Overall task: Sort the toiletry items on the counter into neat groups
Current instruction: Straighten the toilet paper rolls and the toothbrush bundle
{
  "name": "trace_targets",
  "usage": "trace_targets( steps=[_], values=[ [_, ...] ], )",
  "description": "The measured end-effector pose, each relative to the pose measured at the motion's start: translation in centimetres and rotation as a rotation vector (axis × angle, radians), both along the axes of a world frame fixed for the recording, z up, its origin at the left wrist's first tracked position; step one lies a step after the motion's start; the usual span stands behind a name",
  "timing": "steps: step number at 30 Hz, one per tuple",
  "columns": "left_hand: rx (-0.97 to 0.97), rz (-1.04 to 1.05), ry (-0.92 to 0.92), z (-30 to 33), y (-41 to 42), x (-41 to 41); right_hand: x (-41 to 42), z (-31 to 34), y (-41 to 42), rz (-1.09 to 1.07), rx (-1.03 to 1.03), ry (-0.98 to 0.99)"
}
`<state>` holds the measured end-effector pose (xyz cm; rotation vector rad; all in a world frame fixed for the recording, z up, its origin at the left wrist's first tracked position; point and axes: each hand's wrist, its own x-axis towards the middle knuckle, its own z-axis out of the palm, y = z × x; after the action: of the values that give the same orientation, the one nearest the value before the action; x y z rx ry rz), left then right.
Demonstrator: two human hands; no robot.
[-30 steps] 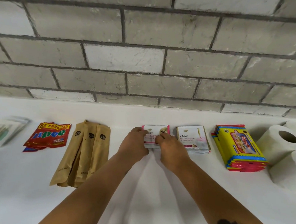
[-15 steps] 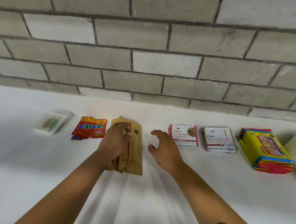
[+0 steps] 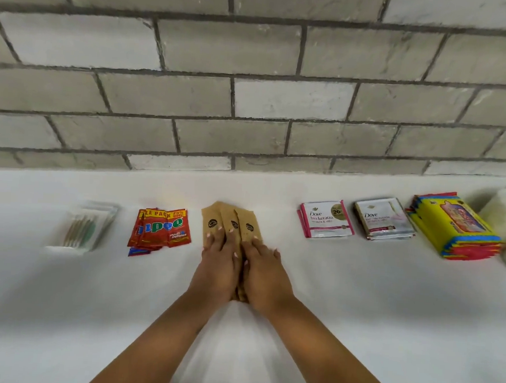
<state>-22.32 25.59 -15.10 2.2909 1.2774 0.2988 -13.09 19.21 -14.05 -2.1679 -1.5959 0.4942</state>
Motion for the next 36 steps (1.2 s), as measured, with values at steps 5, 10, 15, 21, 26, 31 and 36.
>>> trace_targets(
  steps=[5, 10, 15, 21, 26, 31, 36],
  values=[
    [0.032, -0.052, 0.061, -0.1, -1.0, 1.5, 1.2, -0.3, -1.1, -0.037, -0.005, -0.018],
    [0.069, -0.080, 0.100, 0.4, -1.6, 3.4, 2.9, -0.1, -1.9, -0.069, -0.006, -0.018],
    [0.067, -0.098, 0.121, 0.9, -2.0, 4.8, 4.3, 0.3, -2.3, -0.088, -0.029, -0.008],
    [0.074, -0.102, 0.126, 1.0, -2.5, 6.3, 5.6, 0.0, -2.6, -0.122, -0.048, -0.030],
    [0.066, -0.112, 0.100, 0.9, -2.9, 6.9, 6.1, 0.0, -3.2, -0.116, -0.028, -0.038],
    [0.043, -0.069, 0.098, 0.8, -2.5, 7.1, 6.3, 0.2, -2.5, -0.091, -0.025, -0.014],
    [0.034, -0.061, 0.087, 0.8, -2.2, 6.7, 5.9, 0.4, -2.4, -0.064, -0.031, 0.022]
  ],
)
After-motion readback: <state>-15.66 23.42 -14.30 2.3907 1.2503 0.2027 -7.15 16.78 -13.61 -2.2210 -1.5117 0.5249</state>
